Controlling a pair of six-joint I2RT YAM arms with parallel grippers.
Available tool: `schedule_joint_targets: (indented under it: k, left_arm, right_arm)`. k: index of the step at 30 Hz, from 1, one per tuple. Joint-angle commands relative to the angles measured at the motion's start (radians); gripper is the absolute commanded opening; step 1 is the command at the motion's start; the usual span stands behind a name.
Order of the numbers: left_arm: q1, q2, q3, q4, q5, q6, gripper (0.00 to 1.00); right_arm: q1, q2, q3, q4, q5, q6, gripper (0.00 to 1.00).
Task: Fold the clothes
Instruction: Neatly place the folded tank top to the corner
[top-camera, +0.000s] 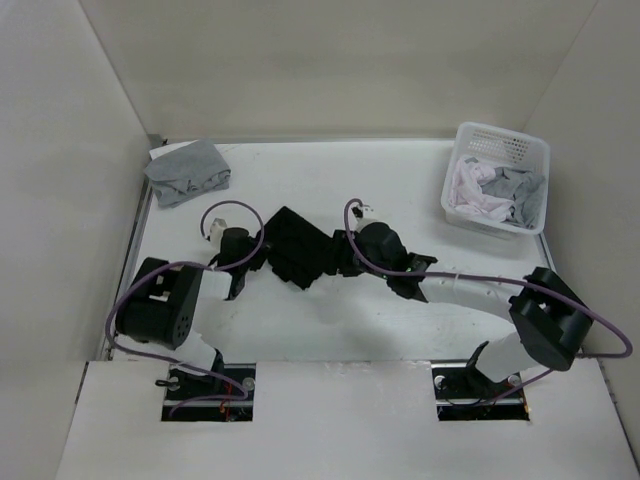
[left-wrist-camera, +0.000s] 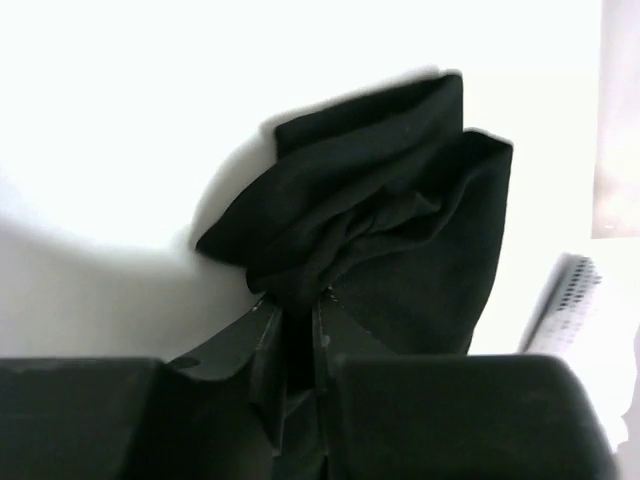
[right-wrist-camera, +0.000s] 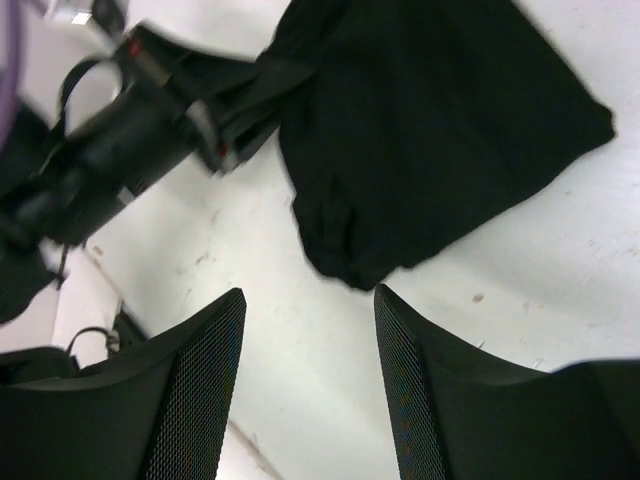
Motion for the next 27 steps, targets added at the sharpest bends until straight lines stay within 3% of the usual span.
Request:
schedule_joint_targets:
  k: [1, 6, 13, 16, 23, 26, 27]
  left_arm:
    - [0.013, 0.134, 0.056, 0.092, 0.037, 0.061, 0.03]
    - [-0.033, 0.212, 0.197, 0.156, 0.058, 0.093, 0.00]
    - [-0.030, 0.205, 0.499, 0.061, 0.074, 0.208, 0.00]
    - [0.052, 0.222, 0.634, 0.015, 0.084, 0.249, 0.00]
    - [0.373, 0.331, 0.869, -0.086, 0.088, 0.225, 0.00]
    - [0.476, 0.376, 0.881, -0.074, 0.071, 0.185, 0.13]
    - [0.505, 0.391, 0.872, -0.056, 0.059, 0.176, 0.29]
  right_arm:
    - [0.017, -0.071, -0.020, 0.045, 0.010, 0.018, 0.59]
    - [0.017, -0.131, -0.053, 0.036, 0.026, 0.016, 0.59]
    - [-0.057, -0.169, -0.076, 0.031, 0.021, 0.011, 0.59]
    - [-0.083, -0.172, -0.071, 0.021, 0.012, 0.004, 0.59]
    - [-0.103, -0.171, -0.057, -0.006, -0.011, -0.018, 0.59]
    - [-0.100, -0.165, -0.057, -0.004, -0.017, -0.019, 0.59]
    - [-0.100, -0.162, -0.057, -0.003, -0.017, -0.019, 0.59]
